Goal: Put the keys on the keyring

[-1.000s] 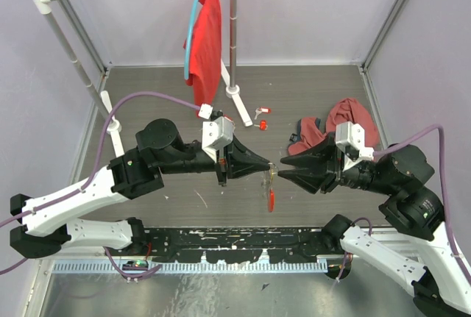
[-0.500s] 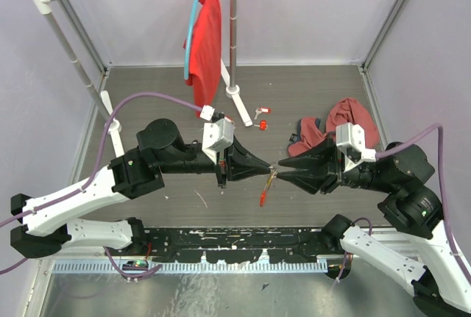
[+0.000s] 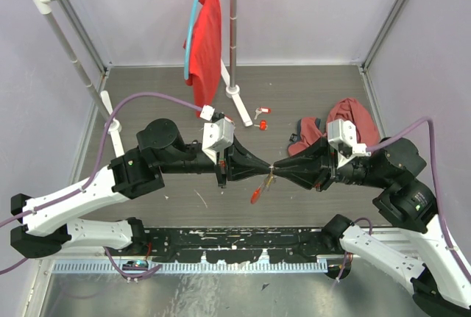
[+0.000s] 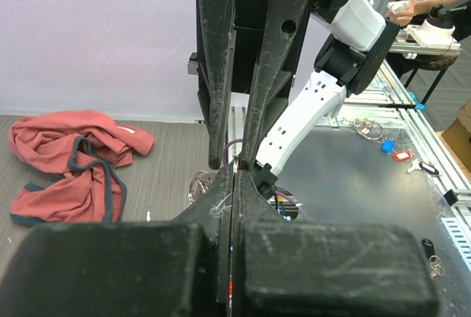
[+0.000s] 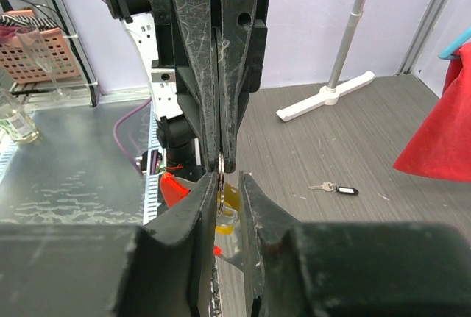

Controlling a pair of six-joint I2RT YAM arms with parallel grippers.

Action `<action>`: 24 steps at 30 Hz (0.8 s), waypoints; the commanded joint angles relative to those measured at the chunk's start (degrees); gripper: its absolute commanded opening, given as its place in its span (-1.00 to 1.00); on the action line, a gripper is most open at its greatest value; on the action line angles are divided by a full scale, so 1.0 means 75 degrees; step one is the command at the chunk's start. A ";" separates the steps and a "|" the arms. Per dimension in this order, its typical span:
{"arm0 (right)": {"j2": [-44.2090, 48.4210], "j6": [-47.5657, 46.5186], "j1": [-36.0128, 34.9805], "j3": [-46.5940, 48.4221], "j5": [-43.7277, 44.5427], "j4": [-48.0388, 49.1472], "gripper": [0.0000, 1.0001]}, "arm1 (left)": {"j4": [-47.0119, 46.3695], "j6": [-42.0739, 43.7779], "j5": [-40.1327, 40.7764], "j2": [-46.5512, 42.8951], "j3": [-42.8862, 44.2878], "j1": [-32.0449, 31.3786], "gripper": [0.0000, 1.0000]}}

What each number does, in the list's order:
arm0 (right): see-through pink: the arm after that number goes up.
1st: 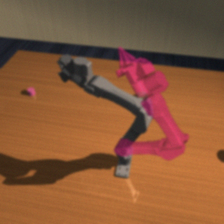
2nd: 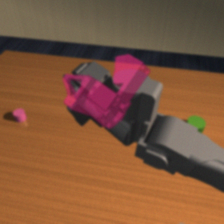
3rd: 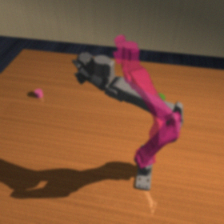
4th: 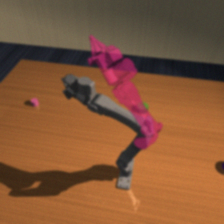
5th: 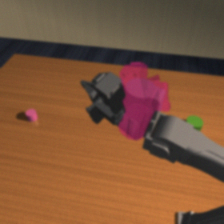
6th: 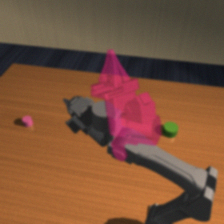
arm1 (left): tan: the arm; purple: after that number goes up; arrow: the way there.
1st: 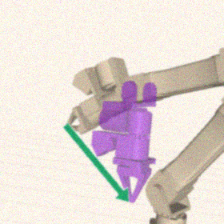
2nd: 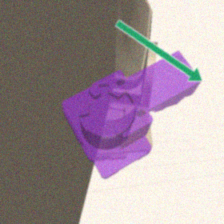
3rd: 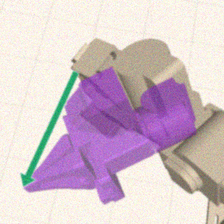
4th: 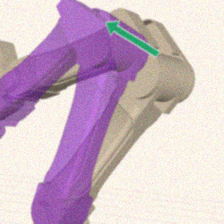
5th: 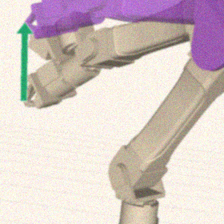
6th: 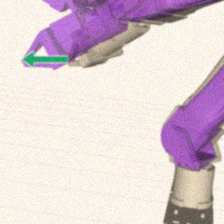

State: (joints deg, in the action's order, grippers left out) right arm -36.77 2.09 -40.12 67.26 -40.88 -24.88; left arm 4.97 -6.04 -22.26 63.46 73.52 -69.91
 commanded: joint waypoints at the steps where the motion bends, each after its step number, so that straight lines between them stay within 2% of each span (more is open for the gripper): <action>1: -0.0019 0.0038 -0.0031 -0.0009 -0.0083 0.0331 -0.53 | -0.0355 0.0044 -0.0033 -0.0032 0.0302 -0.0007 -1.00; 9: -0.0007 0.0049 -0.0040 -0.0116 -0.0092 0.0330 -0.55 | -0.0405 0.0053 0.0038 -0.0026 0.0275 -0.0007 -1.00; 12: -0.0007 0.0061 -0.0036 -0.0115 -0.0092 0.0330 -0.69 | -0.0405 0.0048 0.0038 -0.0036 0.0285 -0.0009 -1.00; 16: -0.0007 0.0054 -0.0031 -0.0063 -0.0041 0.0304 -0.97 | -0.0402 0.0047 0.0066 -0.0035 0.0266 -0.0007 -1.00; 19: -0.0072 -0.0032 -0.0026 0.0185 0.0116 -0.0018 -0.98 | -0.0395 0.0037 0.0132 -0.0061 0.0225 -0.0012 -0.98; 24: -0.0503 -0.0567 -0.0027 0.1185 0.0595 -0.1495 -0.98 | -0.0194 0.0158 0.0358 -0.0134 0.0176 -0.0007 -0.44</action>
State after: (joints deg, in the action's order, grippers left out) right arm -38.11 0.99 -40.12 69.54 -39.99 -29.45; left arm 4.95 -5.78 -21.10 63.46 73.52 -69.91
